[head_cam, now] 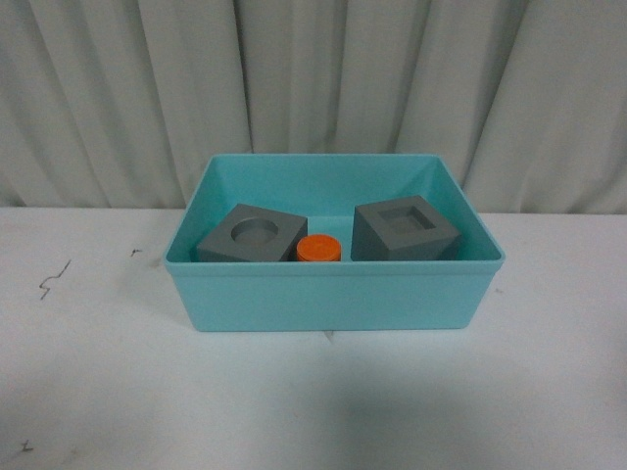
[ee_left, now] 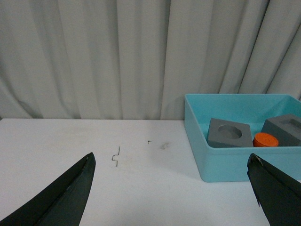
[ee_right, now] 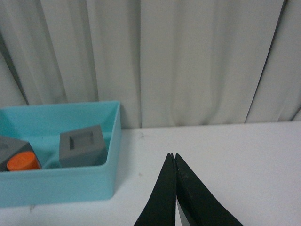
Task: Place gray and orange parts in blue box
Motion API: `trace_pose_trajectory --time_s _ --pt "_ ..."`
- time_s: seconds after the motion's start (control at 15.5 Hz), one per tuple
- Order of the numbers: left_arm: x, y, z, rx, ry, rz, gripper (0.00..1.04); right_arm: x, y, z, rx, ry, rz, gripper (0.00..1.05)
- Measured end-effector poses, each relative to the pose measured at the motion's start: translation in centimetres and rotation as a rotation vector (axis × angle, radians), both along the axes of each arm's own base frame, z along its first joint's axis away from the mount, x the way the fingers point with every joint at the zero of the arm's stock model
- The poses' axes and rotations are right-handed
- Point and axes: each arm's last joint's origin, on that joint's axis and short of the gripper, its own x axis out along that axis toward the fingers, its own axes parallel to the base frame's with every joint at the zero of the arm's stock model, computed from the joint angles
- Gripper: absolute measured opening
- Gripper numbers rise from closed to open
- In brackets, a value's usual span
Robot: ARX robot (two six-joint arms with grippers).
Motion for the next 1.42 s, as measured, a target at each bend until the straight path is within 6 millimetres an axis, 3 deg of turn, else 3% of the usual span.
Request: trace_pose_trajectory --time_s 0.19,0.64,1.42 --pt "0.0 0.0 0.0 0.0 0.0 0.0 0.98 -0.9 0.0 -1.2 0.0 0.057 0.0 0.02" --pt "0.0 0.0 0.0 0.0 0.0 0.0 0.98 -2.8 0.0 -0.1 0.0 0.006 0.0 0.02" --pt "0.0 0.0 0.0 0.0 0.0 0.001 0.98 -5.7 0.0 -0.5 0.0 0.018 0.002 0.02"
